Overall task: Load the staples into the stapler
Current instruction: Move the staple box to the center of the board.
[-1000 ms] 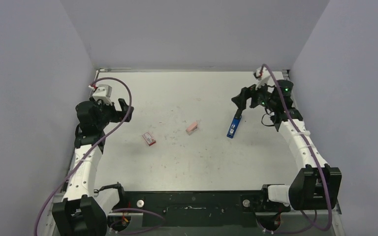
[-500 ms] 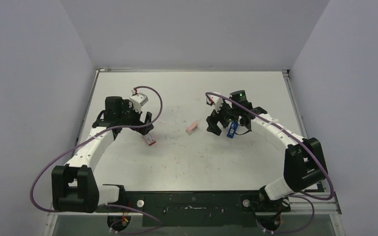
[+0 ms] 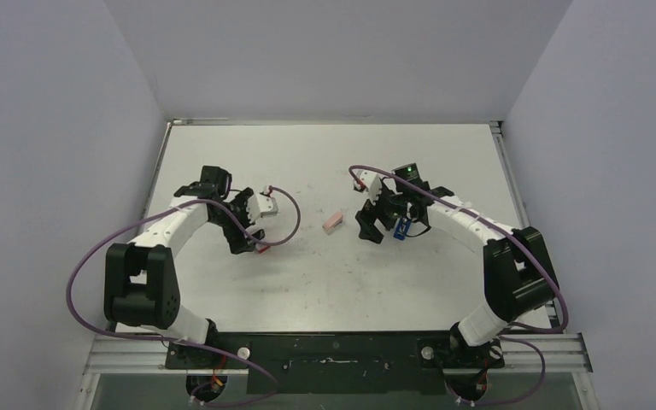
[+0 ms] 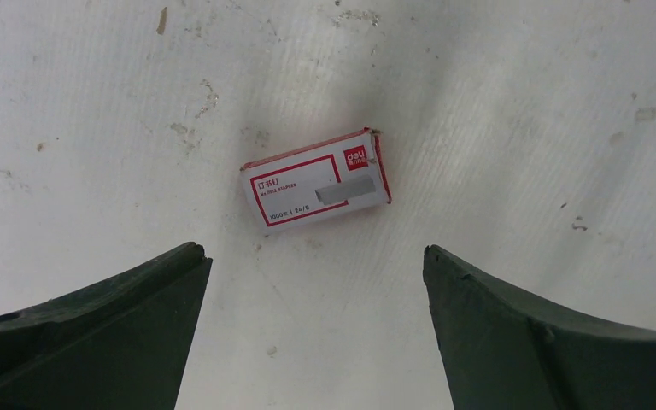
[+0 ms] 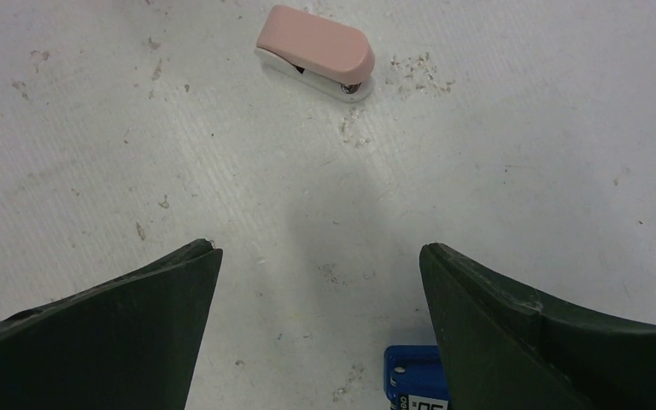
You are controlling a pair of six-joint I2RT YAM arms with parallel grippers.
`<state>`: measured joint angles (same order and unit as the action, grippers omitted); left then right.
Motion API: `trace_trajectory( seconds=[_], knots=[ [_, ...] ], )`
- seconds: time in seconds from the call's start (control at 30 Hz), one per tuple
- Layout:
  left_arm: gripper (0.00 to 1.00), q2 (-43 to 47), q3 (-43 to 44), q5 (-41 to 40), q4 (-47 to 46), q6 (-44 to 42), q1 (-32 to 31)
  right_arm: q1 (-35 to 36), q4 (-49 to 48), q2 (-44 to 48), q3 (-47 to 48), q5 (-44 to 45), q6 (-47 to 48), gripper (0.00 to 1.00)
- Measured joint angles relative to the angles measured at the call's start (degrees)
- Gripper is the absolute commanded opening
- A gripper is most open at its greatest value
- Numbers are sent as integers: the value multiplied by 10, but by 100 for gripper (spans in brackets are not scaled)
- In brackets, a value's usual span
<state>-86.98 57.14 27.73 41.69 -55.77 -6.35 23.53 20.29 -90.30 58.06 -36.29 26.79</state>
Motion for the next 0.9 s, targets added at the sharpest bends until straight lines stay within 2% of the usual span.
trace_trajectory(
  seconds=[0.23, 0.4, 0.67, 0.8, 0.9],
  knots=[
    [96, -9, 8, -13, 61, -267, -12, 2, 8, -19, 0, 0, 5, 90],
    [95, -73, 52, -31, 93, -384, -38, 2, 11, -31, 0, 0, 9, 90],
    [85, -146, 108, -62, 124, -478, -75, 0, 17, -38, 0, 0, 11, 90],
    [74, -164, 110, -78, 133, -499, -83, -6, 17, -38, 0, 0, 11, 90],
    [61, -170, 110, -89, 136, -503, -83, -10, 17, -38, 0, -1, 11, 90]
  ],
)
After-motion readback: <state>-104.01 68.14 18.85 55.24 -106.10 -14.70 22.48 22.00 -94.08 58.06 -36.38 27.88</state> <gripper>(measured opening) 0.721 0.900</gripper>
